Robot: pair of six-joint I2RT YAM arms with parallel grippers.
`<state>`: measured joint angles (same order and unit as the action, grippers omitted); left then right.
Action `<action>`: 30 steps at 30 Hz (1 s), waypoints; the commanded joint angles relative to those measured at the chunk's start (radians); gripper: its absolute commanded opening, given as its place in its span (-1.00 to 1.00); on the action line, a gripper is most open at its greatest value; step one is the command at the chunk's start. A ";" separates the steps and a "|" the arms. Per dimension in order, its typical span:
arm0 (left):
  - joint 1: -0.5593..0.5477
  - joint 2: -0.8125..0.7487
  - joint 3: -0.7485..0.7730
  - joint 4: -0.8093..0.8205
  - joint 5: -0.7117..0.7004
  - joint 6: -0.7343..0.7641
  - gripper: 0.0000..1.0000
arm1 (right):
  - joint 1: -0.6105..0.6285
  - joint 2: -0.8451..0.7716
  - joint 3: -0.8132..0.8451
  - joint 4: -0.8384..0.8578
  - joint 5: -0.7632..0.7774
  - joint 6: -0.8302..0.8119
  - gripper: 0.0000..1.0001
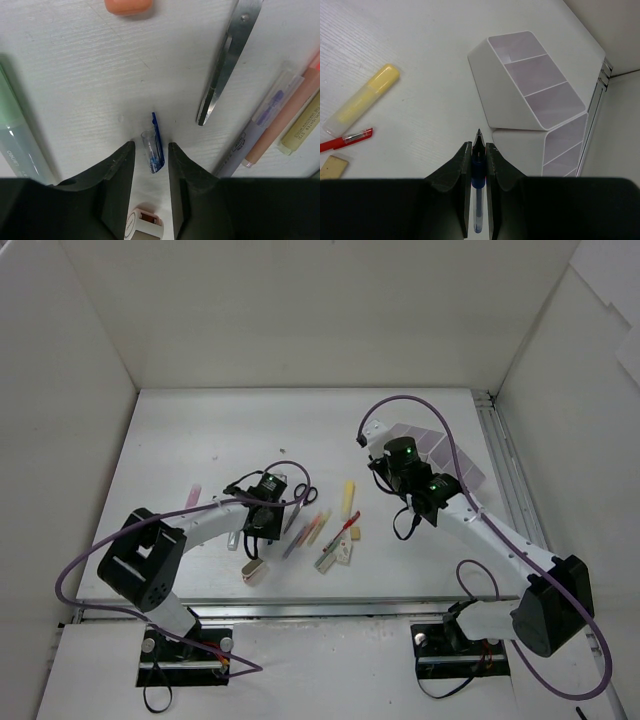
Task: Sort the stationery into containers
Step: Place the pen cap at the center of the board, then pick up the pen cap from the center of the board.
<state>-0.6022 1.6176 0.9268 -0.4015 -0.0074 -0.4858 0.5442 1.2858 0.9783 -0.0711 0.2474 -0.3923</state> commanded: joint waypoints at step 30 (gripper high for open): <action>0.004 -0.005 -0.097 -0.030 0.023 -0.039 -0.60 | 0.000 0.014 0.065 0.039 0.023 0.021 -1.00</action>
<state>-0.5991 1.5883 0.8803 -0.3523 -0.0181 -0.5056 0.5438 1.2919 0.9878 -0.0711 0.2546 -0.3836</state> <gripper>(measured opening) 0.199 0.107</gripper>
